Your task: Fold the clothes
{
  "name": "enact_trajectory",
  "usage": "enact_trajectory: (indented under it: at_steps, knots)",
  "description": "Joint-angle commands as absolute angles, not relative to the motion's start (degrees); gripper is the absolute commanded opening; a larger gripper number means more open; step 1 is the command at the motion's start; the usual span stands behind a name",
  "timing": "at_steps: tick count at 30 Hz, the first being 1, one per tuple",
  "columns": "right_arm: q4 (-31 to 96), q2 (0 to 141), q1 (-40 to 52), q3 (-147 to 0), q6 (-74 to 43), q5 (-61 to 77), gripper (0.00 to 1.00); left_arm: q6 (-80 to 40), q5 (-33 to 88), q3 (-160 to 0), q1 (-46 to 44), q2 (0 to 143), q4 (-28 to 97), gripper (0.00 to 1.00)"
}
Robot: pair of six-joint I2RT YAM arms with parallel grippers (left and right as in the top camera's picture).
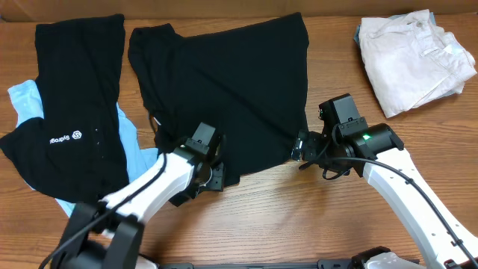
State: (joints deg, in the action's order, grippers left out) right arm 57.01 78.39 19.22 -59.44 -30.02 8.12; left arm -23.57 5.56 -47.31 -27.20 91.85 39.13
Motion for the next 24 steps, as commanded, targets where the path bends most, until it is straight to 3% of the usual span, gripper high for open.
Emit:
enact_trajectory:
  at_steps: [1,3,8,9,14,24]
  knots:
    - [57.04,78.56,19.55,-59.24,-30.26,7.53,0.94,-22.28,7.09,-46.72,-27.4,95.96,38.94,0.51]
    - [57.08,78.56,19.55,-59.24,-30.26,7.53,0.92,-22.28,7.05,-46.72,-27.4,96.23,38.94,0.43]
    - [57.01,78.56,19.55,-59.24,-30.26,7.51,0.9,-22.06,6.55,-48.47,-26.61,96.09,39.2,0.06]
    - [57.01,78.56,19.55,-59.24,-30.26,7.51,0.89,-21.67,6.61,-49.58,-26.2,96.09,39.86,0.04]
    - [56.62,78.56,19.55,-59.24,-30.26,7.51,0.86,-16.64,6.66,-60.2,-23.68,96.09,49.67,0.04]
    - [57.19,78.56,19.55,-59.24,-30.26,7.53,0.86,-10.66,10.48,-83.83,-24.18,96.09,83.48,0.04]
